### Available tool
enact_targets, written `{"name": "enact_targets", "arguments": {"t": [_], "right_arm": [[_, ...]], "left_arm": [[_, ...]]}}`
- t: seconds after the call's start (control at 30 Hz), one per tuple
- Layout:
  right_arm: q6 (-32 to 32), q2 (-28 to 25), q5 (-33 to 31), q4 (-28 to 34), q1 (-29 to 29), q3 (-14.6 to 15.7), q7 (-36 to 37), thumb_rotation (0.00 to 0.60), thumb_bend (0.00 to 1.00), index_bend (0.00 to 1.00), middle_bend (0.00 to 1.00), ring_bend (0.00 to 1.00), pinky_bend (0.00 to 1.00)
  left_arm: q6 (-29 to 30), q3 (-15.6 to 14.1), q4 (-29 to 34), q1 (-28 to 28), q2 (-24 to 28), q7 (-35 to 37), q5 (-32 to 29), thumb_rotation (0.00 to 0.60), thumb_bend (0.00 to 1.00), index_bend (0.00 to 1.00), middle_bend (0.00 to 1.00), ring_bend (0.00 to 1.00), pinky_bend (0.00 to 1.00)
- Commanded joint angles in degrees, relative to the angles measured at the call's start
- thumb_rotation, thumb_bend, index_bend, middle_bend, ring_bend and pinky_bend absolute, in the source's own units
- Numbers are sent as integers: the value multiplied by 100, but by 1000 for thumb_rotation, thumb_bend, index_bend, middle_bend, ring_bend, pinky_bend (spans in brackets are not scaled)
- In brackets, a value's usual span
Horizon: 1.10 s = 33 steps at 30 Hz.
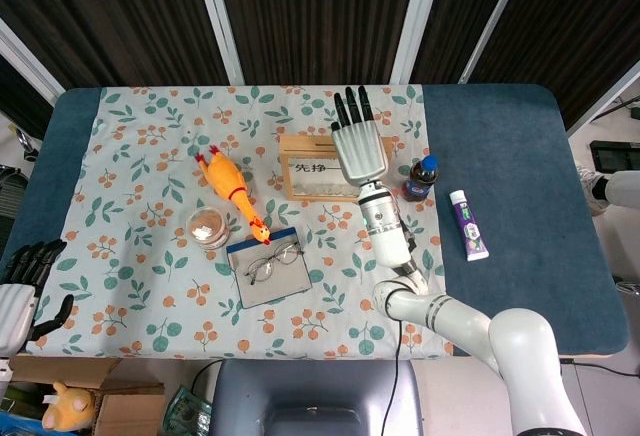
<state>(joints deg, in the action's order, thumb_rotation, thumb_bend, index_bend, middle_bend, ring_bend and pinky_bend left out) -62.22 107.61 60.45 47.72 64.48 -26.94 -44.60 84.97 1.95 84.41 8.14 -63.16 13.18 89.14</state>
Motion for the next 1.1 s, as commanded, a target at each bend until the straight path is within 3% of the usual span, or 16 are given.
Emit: {"name": "enact_targets", "arguments": {"t": [0.03, 1.1], "right_arm": [[-9, -11, -20, 4, 0, 16, -11, 600, 693, 691, 231, 15, 98], [53, 29, -120, -264, 150, 191, -40, 600, 693, 690, 231, 15, 98]], "left_arm": [[-1, -1, -1, 2, -1, 0, 3, 600, 447, 0, 77, 12, 15], [0, -9, 9, -11, -9, -39, -16, 600, 448, 0, 85, 12, 16]]}}
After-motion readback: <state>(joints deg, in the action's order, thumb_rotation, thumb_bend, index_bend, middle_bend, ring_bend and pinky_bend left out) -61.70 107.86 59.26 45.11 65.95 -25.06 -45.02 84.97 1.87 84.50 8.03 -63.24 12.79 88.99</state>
